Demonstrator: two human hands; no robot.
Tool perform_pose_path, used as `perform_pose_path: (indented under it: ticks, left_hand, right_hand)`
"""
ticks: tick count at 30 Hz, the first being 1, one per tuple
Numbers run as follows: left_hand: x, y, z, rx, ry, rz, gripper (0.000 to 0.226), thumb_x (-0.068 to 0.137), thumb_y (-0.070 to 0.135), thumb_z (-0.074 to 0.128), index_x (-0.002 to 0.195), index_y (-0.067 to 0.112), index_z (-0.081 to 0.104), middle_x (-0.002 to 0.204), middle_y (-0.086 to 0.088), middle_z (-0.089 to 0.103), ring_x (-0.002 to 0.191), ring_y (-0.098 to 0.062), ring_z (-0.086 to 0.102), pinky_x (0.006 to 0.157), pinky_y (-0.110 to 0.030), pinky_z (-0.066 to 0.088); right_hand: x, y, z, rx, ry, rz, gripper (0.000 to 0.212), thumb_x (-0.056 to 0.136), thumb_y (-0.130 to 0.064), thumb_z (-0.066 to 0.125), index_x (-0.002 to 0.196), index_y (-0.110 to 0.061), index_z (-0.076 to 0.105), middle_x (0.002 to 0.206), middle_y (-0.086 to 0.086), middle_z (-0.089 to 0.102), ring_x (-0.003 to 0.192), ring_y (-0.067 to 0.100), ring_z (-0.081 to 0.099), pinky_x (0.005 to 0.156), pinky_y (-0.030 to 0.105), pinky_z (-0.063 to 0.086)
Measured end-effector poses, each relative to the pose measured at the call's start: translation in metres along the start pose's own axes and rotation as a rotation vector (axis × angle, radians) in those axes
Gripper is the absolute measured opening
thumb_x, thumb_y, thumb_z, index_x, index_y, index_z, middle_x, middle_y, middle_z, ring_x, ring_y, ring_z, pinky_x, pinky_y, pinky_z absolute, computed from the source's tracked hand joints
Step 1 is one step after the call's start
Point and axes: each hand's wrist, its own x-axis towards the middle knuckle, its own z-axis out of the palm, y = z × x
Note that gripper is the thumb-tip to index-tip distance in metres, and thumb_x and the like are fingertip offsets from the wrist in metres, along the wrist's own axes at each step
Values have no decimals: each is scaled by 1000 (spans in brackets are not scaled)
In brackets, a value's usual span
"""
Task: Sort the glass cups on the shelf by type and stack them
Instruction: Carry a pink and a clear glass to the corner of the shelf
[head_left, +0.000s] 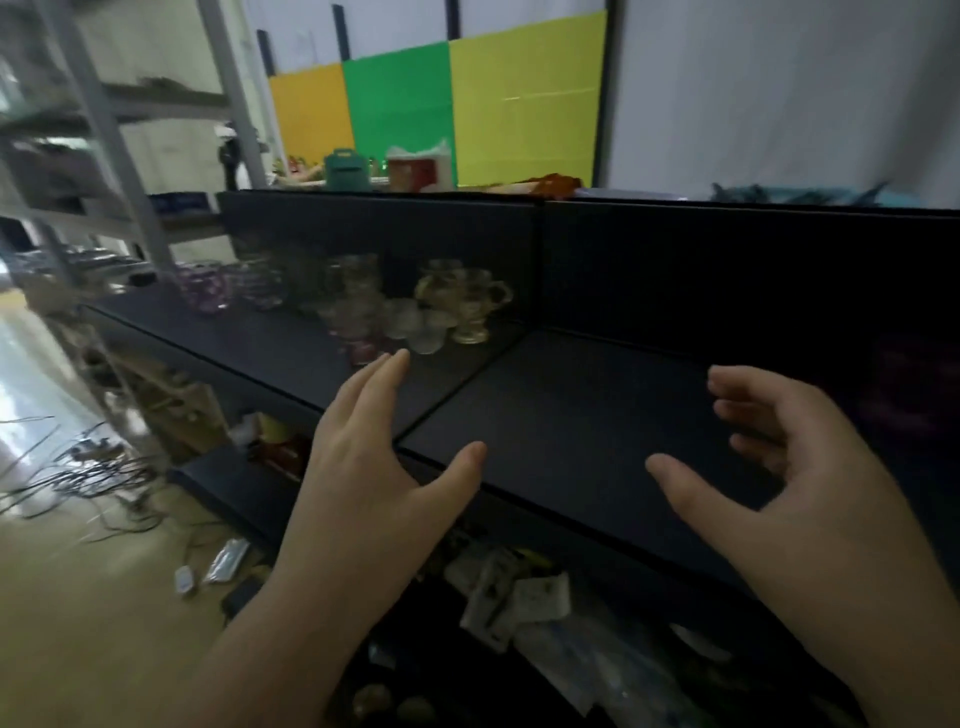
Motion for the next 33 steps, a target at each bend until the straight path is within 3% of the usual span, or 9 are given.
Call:
perform_pose_path:
  ticks: [4, 6, 9, 11, 18, 25, 29, 33]
  left_hand:
    - [26, -85, -66, 123, 18, 3, 91, 75, 61, 64, 154, 38, 26, 160, 20, 24, 149, -5, 17, 119, -34, 25]
    - [41, -128, -101, 169, 0, -15, 89, 77, 60, 65, 154, 39, 26, 162, 17, 20, 151, -10, 12, 121, -42, 24]
    - [63, -189, -148, 286, 1, -35, 88, 77, 58, 65, 155, 36, 30, 163, 7, 23, 152, -19, 13, 120, -50, 24]
    - [77, -222, -173, 317, -2, -63, 89, 75, 60, 63, 154, 35, 31, 163, 3, 26, 151, -22, 16, 118, -53, 28]
    - [135, -333, -215, 292, 83, -166, 85, 76, 54, 71, 151, 34, 38, 159, 4, 33, 147, -20, 27, 115, -45, 31]
    - [235, -430, -247, 371, 85, -143, 86, 75, 53, 74, 151, 36, 37, 158, 3, 34, 146, -23, 29, 112, -49, 35]
    - [296, -466, -254, 358, 62, -113, 88, 74, 57, 70, 152, 36, 36, 160, 3, 31, 147, -23, 28, 112, -54, 36]
    - [357, -490, -233, 285, -57, -30, 88, 76, 62, 66, 153, 41, 29, 163, 8, 23, 149, -17, 20, 116, -43, 29]
  right_hand:
    - [16, -46, 106, -93, -101, -74, 63, 73, -48, 78, 124, -53, 42, 115, -41, 40, 105, -20, 42, 83, 12, 35]
    - [27, -70, 160, -184, -136, -119, 64, 76, -47, 78, 132, -43, 46, 117, -34, 40, 110, -13, 41, 91, 18, 34]
    - [45, -106, 231, -366, -166, -225, 66, 78, -45, 80, 136, -27, 53, 126, -15, 46, 124, 12, 47, 97, 28, 38]
    - [58, -129, 273, -408, -182, -258, 64, 80, -46, 78, 135, -25, 55, 129, -11, 50, 124, 16, 48, 99, 31, 42]
    - [110, -178, 415, -346, -281, -351, 60, 86, -52, 70, 139, -35, 48, 132, -20, 46, 125, 5, 43, 105, 30, 42]
    - [191, -204, 554, -283, -207, -366, 58, 87, -52, 67, 139, -32, 48, 134, -13, 48, 124, 11, 46, 102, 34, 45]
    - [226, -222, 604, -349, -188, -323, 57, 88, -53, 66, 139, -31, 49, 135, -11, 49, 125, 12, 45, 99, 31, 45]
    - [249, -228, 624, -463, -168, -249, 59, 87, -54, 66, 139, -35, 47, 136, -15, 47, 126, 10, 44, 99, 29, 45]
